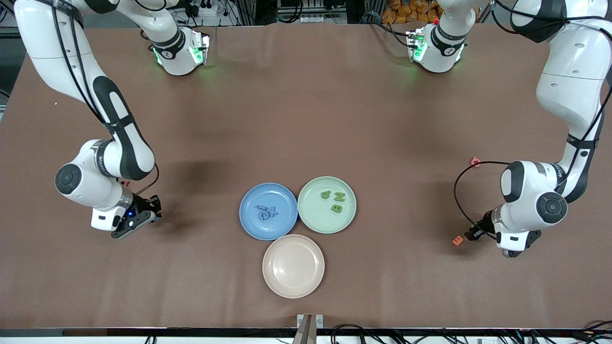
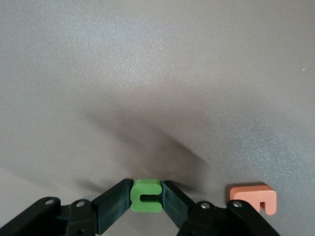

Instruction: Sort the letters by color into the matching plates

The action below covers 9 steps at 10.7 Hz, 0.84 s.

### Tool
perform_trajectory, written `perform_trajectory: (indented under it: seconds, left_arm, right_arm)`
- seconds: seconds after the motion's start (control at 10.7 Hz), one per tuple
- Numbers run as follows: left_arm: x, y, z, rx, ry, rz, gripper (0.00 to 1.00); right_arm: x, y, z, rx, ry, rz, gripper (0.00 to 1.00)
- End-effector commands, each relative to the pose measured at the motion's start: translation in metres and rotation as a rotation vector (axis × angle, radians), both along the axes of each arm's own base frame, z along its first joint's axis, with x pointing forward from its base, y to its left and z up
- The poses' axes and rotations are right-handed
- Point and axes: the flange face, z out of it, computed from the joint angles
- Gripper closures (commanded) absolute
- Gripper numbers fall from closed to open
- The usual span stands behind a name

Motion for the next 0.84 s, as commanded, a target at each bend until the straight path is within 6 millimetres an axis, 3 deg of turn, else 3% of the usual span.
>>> perform_trajectory:
  seconds: [0.0,0.56,0.75]
  left_arm:
    - [-0.003,-0.001,-0.001,-0.003,-0.004,0.007,1.00]
    - [0.015,-0.012,0.042,-0.012,-0.077,0.013,1.00]
    - [0.017,-0.040,0.052,-0.055,-0.088,0.048,1.00]
  right_arm:
    - [-0.002,0.064,0.018,0.086,0.011,-0.145,0.79]
    - [-0.018,0.224,0.045,0.144,0.030,-0.329,0.79]
    - [-0.019,0.262,0.049,0.162,0.023,-0.353,0.78]
